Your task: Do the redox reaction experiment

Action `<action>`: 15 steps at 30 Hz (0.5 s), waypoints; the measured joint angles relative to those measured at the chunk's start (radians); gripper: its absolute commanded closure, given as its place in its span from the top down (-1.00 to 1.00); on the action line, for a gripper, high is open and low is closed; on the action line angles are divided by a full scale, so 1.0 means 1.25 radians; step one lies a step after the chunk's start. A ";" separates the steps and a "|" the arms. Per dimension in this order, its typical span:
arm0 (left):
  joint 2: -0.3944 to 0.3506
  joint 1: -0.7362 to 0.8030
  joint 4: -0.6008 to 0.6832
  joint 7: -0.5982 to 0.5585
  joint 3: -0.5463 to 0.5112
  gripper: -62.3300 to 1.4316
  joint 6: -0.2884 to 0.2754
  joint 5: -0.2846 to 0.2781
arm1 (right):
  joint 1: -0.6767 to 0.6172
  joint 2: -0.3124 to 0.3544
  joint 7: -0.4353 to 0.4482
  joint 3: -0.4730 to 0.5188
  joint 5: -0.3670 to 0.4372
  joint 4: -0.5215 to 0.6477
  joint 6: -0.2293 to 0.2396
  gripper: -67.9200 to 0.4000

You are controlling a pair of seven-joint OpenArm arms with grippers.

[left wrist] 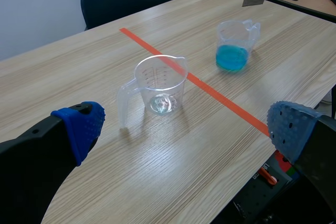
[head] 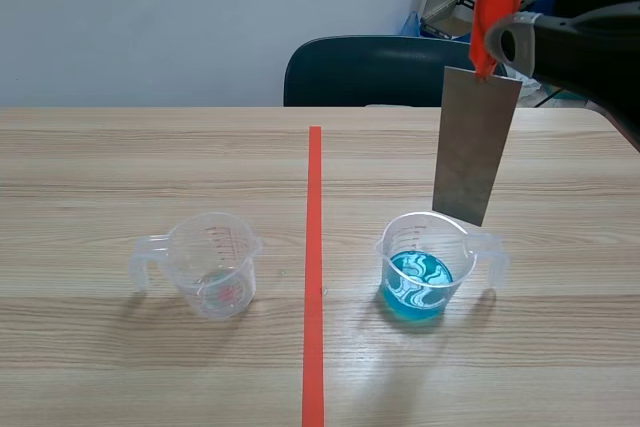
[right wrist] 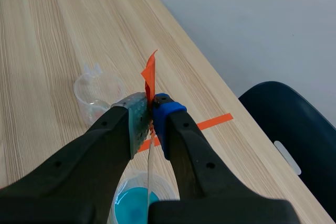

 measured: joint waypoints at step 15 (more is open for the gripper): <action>0.000 0.000 0.000 0.000 0.000 1.00 0.000 0.000 | 0.000 0.000 0.010 0.000 0.000 0.000 0.000 -0.97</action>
